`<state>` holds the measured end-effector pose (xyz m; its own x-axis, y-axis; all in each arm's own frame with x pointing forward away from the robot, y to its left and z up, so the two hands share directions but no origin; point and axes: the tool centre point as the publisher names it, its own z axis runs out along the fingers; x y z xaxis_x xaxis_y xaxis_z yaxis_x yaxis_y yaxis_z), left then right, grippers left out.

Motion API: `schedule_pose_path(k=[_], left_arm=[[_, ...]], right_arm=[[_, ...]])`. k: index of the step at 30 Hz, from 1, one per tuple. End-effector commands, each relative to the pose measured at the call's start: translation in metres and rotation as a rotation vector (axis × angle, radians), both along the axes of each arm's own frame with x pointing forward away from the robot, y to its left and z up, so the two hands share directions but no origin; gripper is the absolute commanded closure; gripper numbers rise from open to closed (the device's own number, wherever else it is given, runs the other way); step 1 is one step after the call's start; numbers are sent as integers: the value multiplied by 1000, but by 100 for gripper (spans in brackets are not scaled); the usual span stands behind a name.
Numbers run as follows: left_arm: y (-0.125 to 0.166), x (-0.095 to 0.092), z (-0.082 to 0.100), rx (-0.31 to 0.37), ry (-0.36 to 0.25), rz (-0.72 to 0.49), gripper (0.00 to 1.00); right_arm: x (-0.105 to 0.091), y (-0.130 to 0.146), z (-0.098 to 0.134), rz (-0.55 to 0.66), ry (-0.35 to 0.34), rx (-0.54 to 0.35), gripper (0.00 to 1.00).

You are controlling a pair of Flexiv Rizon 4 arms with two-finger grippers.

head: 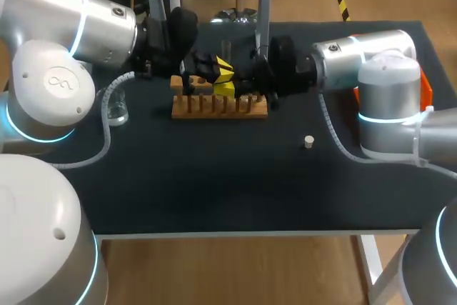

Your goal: Invert the test tube, pick up the pipette, mount the tip to pipette, aspirate from beaker and dispense into the tube, eject the tip, return the pipette, and cap with the stopper.

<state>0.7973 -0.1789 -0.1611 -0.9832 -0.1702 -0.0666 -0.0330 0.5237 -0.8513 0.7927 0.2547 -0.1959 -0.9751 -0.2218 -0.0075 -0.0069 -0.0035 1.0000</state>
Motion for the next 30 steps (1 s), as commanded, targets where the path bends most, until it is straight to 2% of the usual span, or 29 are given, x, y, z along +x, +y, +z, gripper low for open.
schedule_pose_path(k=[1,6,7,8,17,24,30], left_arm=[[1,0,0,-1,2,-4,100],[1,0,0,-1,2,-4,100],[1,0,0,-1,2,-4,53],[1,0,0,-1,2,-4,0],[1,0,0,-1,2,-4,0],[1,0,0,-1,2,-4,0],[1,0,0,-1,2,-4,0]], right_arm=[[1,-1,0,3,0,0,100],[1,-1,0,3,1,1,100],[1,-1,0,3,1,0,100],[1,-1,0,2,0,0,100],[3,-19,0,-10,-7,3,100],[8,-66,-1,-46,-19,-5,100],[11,-101,-11,-70,-11,-27,100]])
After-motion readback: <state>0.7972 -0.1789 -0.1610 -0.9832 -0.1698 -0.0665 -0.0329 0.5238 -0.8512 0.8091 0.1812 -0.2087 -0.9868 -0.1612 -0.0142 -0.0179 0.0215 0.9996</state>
